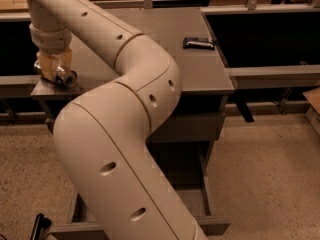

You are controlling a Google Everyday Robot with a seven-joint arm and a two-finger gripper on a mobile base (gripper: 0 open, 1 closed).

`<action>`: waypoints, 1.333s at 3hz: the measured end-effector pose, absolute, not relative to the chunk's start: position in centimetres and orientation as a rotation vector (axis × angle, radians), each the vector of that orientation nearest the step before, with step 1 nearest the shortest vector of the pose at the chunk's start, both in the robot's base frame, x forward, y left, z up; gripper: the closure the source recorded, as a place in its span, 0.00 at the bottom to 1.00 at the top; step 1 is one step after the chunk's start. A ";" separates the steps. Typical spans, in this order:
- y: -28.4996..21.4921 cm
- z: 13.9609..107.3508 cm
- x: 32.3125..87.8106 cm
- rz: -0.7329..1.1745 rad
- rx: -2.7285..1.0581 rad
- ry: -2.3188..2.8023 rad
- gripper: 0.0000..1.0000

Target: Place redbull can into middle drawer

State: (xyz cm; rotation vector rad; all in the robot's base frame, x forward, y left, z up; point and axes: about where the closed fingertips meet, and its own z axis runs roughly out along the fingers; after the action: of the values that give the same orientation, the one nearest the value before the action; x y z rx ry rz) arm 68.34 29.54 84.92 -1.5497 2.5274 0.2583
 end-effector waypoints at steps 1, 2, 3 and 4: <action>28.3 84.0 68.5 0.250 -1.583 2.538 1.00; 28.3 84.1 68.5 0.250 -1.583 2.538 1.00; 27.0 85.4 68.0 0.274 -1.680 2.457 1.00; 23.7 88.7 66.6 0.357 -1.803 2.289 1.00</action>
Offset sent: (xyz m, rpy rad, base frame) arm -0.0051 -0.0666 0.0000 -0.0604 0.0662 0.1765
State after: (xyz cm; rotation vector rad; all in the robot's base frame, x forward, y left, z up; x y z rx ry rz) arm 66.56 23.70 88.65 -1.8032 2.2889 0.3566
